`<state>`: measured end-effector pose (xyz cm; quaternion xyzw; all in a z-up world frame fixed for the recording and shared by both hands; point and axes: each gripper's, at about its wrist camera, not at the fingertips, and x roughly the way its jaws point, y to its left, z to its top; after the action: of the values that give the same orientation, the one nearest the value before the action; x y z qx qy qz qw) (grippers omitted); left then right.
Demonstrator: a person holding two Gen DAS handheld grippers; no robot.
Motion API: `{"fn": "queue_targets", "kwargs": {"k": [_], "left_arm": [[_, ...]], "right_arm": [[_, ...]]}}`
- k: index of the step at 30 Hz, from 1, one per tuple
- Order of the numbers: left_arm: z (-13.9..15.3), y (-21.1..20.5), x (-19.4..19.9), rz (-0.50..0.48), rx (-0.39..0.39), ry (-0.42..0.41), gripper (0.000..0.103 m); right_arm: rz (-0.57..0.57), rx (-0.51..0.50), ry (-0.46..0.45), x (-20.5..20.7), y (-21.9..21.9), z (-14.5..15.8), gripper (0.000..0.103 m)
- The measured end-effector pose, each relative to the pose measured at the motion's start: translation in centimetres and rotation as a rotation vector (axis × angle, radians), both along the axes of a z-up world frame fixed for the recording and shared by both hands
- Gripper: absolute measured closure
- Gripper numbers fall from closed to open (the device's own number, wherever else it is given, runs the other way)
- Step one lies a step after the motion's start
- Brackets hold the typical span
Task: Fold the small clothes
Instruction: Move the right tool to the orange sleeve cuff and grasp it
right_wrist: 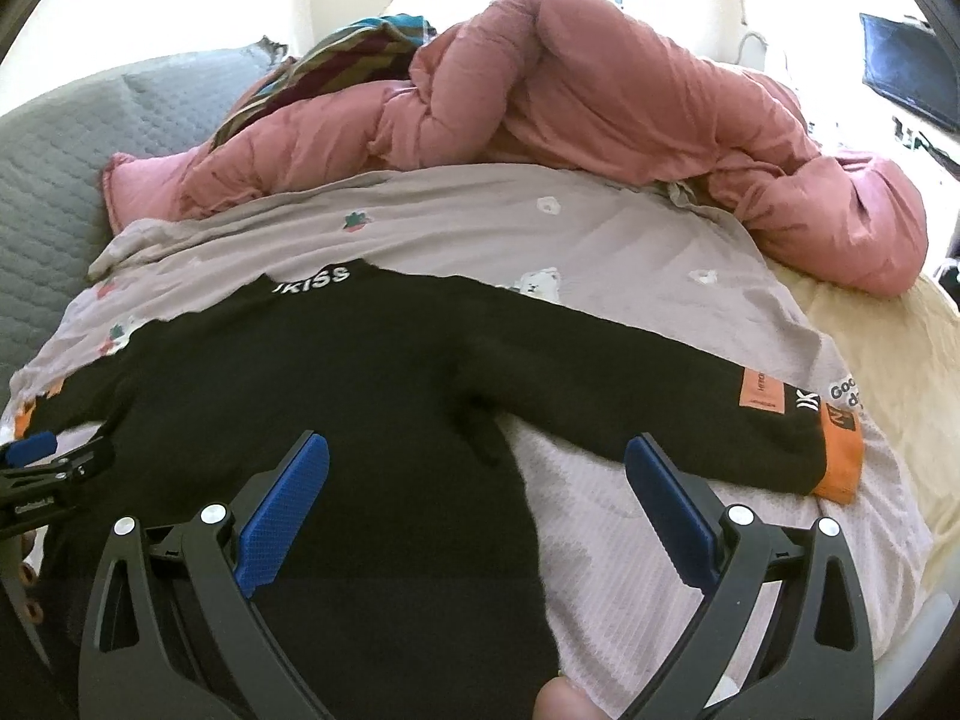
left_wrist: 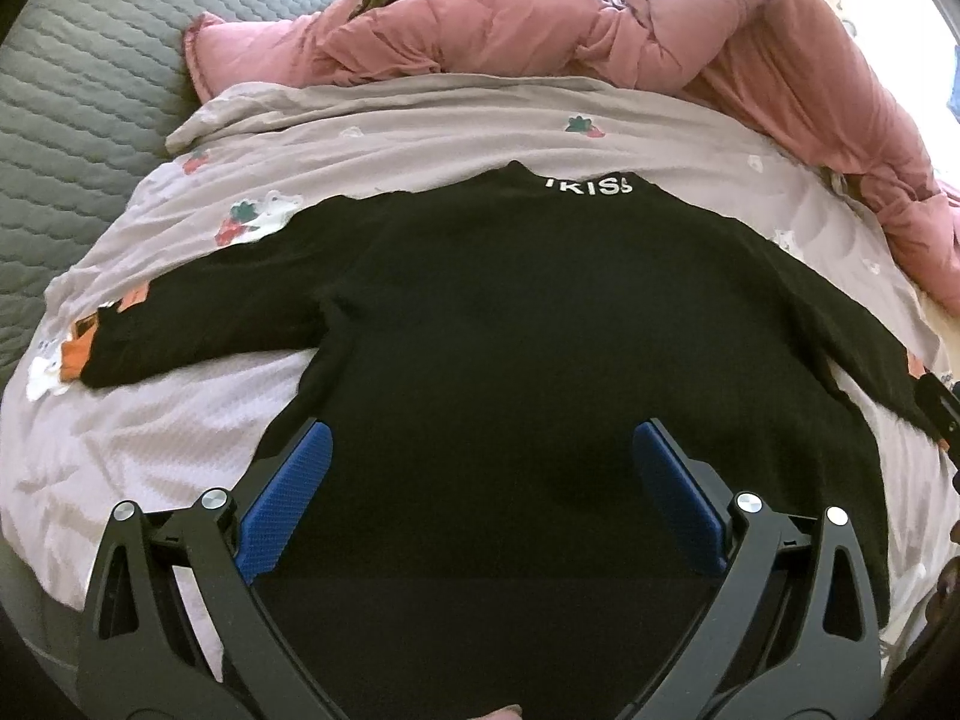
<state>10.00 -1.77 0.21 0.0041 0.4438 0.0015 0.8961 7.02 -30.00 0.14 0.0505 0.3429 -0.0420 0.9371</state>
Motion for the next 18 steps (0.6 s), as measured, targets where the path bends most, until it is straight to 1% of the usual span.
{"fn": "queue_targets", "kwargs": {"k": [5,9,18], "left_arm": [[-0.2,-0.6,1.9,-0.013,-0.007,0.009,0.009],[-0.4,-0.7,3.6,-0.01,-0.021,0.018,0.009],[-0.7,-1.5,6.8,-0.025,-0.032,0.032,0.009]], "right_arm": [[-0.064,0.008,0.009,1.4,-2.3,-0.6,0.004],[-0.13,-0.012,0.011,2.1,-4.5,-1.0,0.004],[-0.263,-0.021,0.031,2.8,-9.7,-1.9,0.004]]}}
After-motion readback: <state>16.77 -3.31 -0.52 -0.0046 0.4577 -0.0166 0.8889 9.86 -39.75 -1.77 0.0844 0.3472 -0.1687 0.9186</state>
